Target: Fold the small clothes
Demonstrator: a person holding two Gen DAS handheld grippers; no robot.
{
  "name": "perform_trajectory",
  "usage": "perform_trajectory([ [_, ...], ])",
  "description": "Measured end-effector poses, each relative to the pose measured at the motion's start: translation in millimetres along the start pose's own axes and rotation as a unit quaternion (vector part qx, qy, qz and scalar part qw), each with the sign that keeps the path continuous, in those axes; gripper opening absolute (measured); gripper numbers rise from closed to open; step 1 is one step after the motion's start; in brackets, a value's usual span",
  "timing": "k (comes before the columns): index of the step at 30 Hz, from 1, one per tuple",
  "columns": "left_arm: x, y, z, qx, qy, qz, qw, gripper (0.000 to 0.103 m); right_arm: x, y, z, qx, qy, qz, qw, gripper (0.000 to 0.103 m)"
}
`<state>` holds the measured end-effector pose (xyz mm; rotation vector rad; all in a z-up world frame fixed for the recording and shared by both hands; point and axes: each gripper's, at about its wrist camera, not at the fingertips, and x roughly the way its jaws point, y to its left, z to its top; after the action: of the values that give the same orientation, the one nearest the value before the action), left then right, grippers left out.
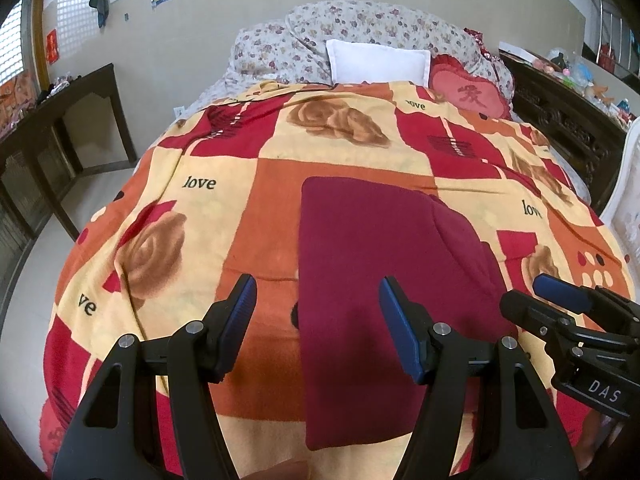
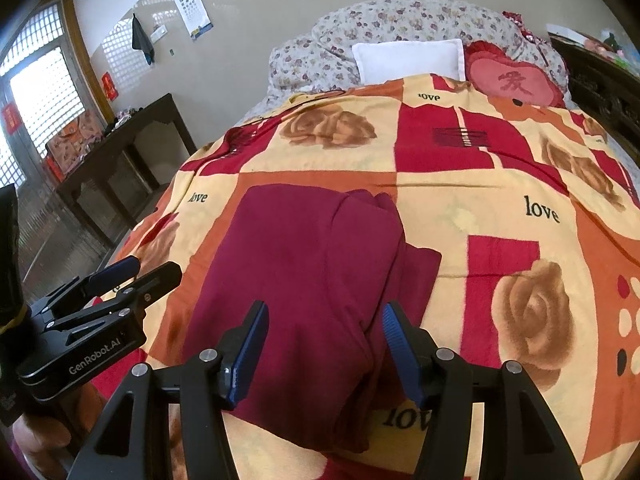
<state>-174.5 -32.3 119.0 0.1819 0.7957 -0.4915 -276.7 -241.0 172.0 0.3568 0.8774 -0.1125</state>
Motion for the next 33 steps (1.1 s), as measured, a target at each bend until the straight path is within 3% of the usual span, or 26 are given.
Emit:
perform_trajectory([
  [33, 11, -3, -6, 0.003, 0.012, 0.007, 0.9999, 0.064, 12, -2, -4, 0.003, 0.016, 0.006, 1.000, 0.058],
])
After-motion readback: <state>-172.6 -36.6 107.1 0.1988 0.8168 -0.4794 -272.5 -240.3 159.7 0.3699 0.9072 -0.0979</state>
